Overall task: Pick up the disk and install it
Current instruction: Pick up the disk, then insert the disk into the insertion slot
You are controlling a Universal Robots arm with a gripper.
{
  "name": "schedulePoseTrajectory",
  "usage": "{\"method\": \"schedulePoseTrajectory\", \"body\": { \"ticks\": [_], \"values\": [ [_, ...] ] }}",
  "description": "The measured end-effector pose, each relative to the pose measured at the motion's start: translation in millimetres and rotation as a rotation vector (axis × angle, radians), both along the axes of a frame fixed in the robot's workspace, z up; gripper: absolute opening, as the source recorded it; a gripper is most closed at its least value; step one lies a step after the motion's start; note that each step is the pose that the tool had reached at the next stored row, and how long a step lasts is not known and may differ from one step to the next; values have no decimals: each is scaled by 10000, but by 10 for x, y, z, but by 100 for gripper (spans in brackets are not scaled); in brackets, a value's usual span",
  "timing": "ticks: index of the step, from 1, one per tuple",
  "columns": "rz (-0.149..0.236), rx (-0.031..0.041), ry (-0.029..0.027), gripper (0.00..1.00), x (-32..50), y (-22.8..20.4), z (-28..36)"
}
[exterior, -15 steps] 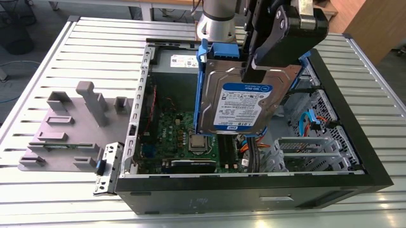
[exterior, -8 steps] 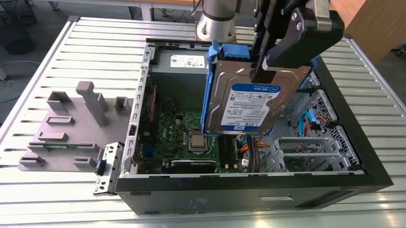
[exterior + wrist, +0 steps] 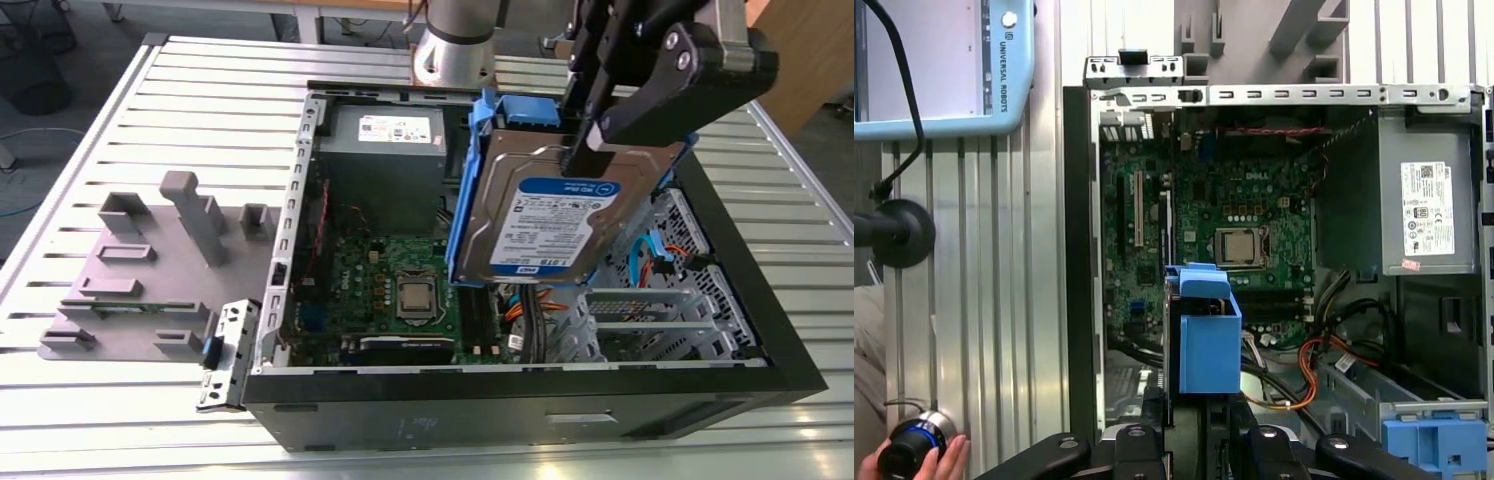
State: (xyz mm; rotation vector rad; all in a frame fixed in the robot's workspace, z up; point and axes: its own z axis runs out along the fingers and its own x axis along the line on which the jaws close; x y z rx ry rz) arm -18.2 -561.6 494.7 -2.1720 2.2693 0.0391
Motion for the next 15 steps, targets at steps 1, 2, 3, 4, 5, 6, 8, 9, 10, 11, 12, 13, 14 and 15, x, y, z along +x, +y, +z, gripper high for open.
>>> {"method": "schedulePoseTrajectory", "body": {
  "ticks": [1,2,3,4,5,6,8,9,10,11,12,13,14,15],
  "values": [
    [0,0,0,35,16,0,-1],
    [-1,1,0,35,32,0,-2],
    [-2,0,0,35,49,0,-2],
    [-1,0,0,35,68,0,-3],
    [-1,0,0,35,89,0,-3],
    [-1,1,0,35,108,0,-4],
    [0,0,0,35,146,0,-6],
    [0,0,0,35,163,0,-7],
    [0,1,0,35,178,0,-8],
    [-1,1,0,35,193,0,-10],
    [-1,0,0,35,210,1,-12],
    [-1,0,0,35,226,1,-13],
    [-1,1,0,35,243,1,-16],
    [-1,1,0,35,262,1,-18]
  ]
}}
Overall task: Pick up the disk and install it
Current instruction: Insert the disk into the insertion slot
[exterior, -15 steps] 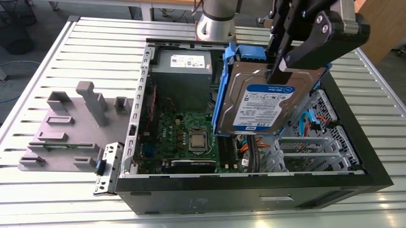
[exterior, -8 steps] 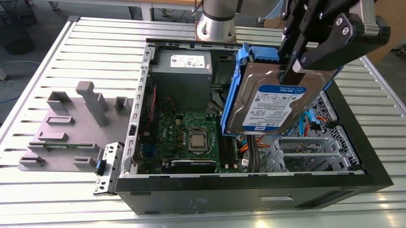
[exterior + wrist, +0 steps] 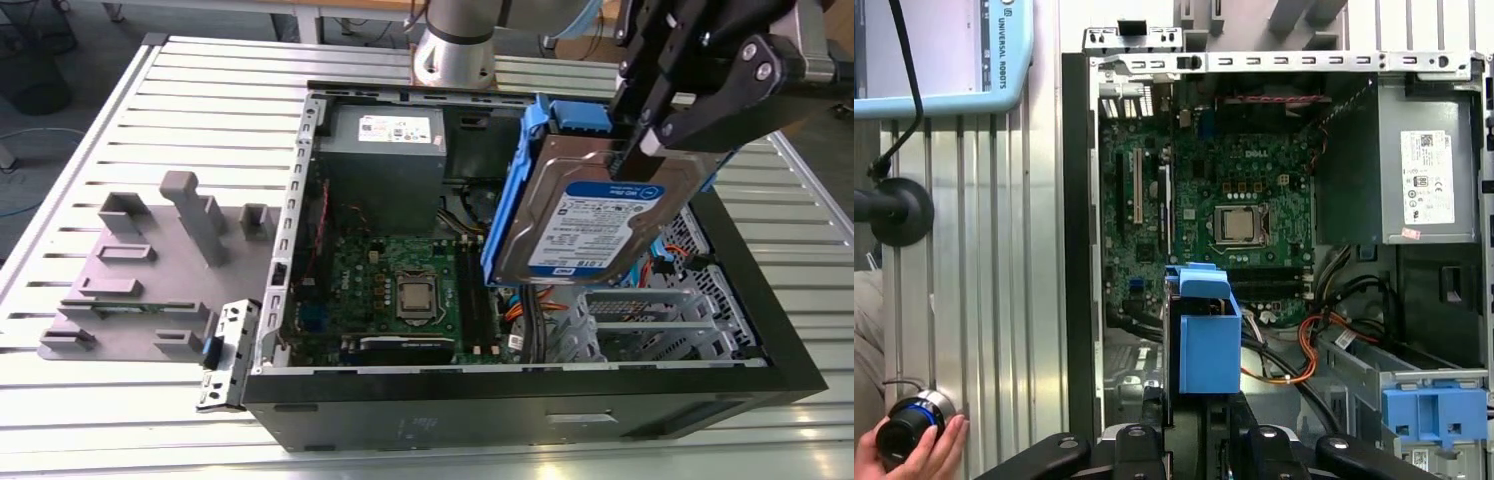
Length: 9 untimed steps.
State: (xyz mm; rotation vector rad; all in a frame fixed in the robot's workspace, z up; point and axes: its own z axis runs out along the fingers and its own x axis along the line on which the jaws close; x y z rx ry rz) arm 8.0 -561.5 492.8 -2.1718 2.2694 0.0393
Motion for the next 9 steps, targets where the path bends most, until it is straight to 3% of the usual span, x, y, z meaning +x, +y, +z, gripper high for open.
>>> {"method": "schedulePoseTrajectory", "body": {
  "ticks": [9],
  "values": [
    [0,5,0,35,133,0,-55]
  ]
}}
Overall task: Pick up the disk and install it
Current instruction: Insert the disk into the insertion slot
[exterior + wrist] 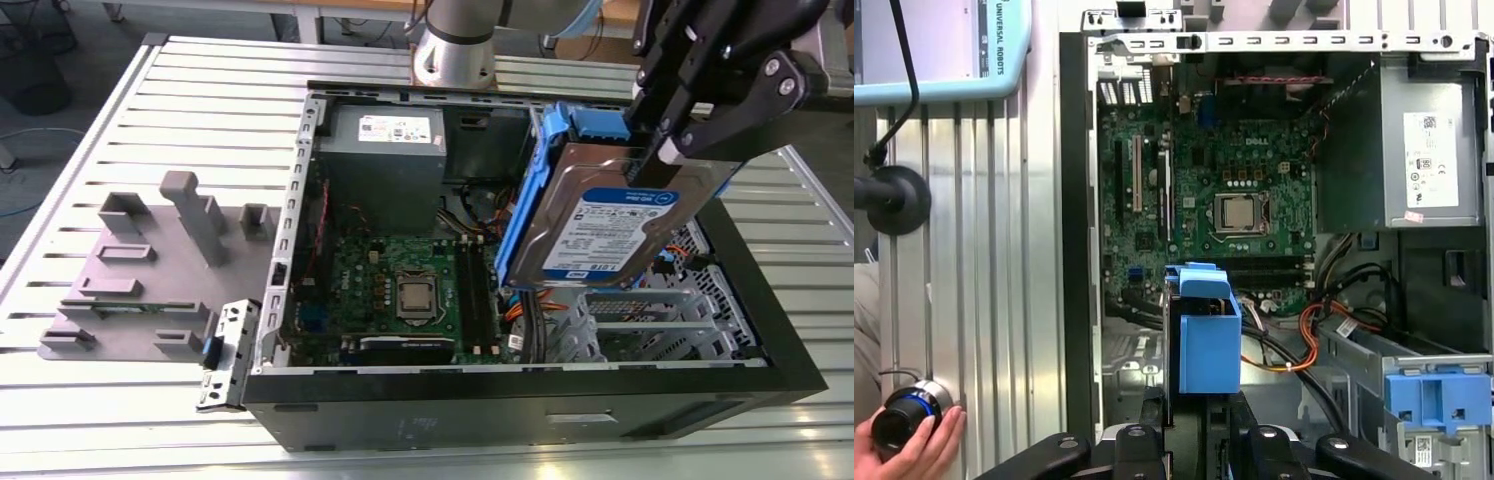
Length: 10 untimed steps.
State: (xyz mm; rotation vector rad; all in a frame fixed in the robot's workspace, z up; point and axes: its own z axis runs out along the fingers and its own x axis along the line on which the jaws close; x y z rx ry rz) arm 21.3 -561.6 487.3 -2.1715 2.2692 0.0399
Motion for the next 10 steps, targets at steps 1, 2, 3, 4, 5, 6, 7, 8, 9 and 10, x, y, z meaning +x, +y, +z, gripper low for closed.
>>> {"method": "schedulePoseTrajectory", "body": {
  "ticks": [1,2,3,4,5,6,7,8,9,10],
  "values": [
    [1,1,0,35,14,-1,-8],
    [1,3,-1,35,26,-2,-16],
    [1,5,-1,35,35,-4,-23],
    [1,5,0,35,46,-6,-30],
    [0,5,0,35,57,-8,-36],
    [1,6,0,35,69,-10,-43],
    [1,7,0,35,81,-13,-51],
    [2,7,0,35,92,-15,-57],
    [1,8,0,35,102,-19,-64],
    [1,10,0,35,112,-23,-70]
  ]
}}
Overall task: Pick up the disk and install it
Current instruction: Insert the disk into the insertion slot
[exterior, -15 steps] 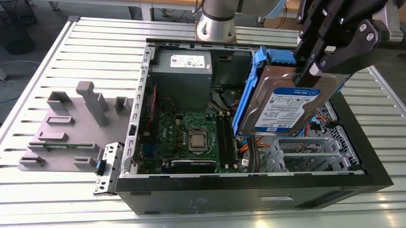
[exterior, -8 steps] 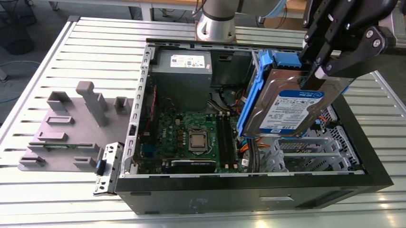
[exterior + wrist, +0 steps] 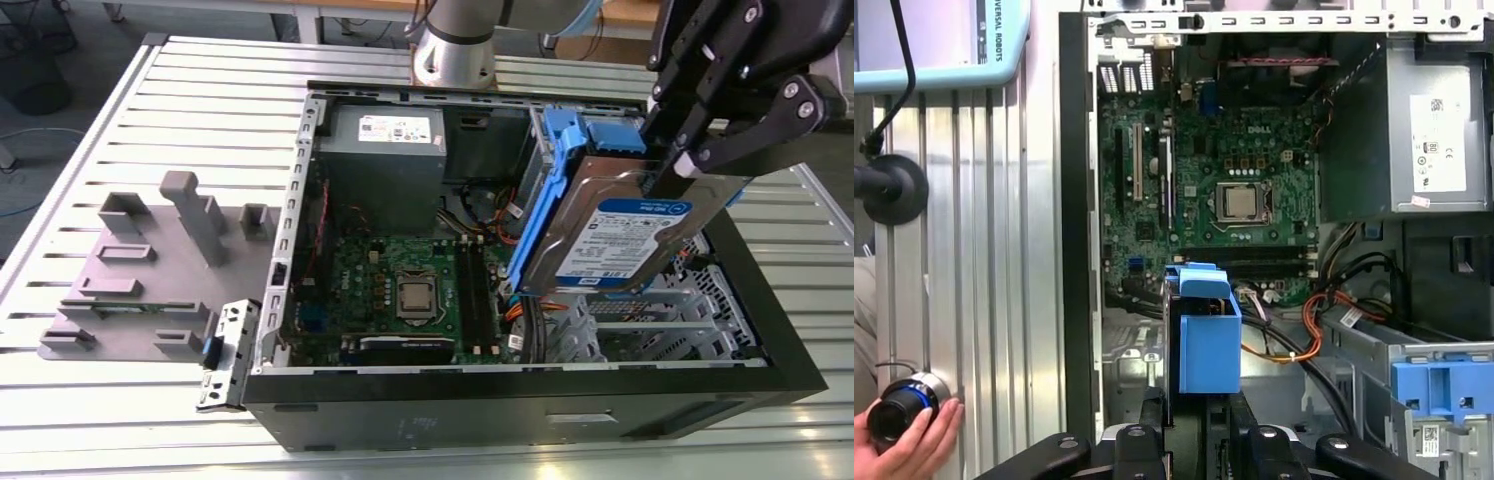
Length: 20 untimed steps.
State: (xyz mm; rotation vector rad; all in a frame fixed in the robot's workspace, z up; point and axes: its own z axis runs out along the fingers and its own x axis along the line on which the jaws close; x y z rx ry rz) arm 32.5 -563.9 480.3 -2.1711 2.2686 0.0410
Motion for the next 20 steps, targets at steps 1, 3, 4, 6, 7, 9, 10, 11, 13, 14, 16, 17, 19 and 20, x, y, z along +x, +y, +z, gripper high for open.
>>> {"method": "schedulePoseTrajectory", "body": {
  "ticks": [1,3,4,6,7,9,10,11,13,14,16,17,19,20],
  "values": [
    [0,3,0,35,10,-4,-7],
    [1,9,-1,35,30,-11,-22],
    [1,9,0,35,41,-13,-29],
    [0,10,0,35,65,-18,-42],
    [0,11,0,35,78,-21,-49],
    [0,12,0,35,105,-27,-62],
    [0,14,0,35,120,-30,-70],
    [0,16,0,35,134,-33,-77],
    [1,17,0,35,163,-37,-89],
    [1,17,0,35,182,-39,-93],
    [0,17,0,35,222,-41,-102],
    [0,17,0,35,244,-41,-105],
    [-1,18,0,35,285,-41,-110],
    [0,19,0,35,308,-41,-113]
  ]
}}
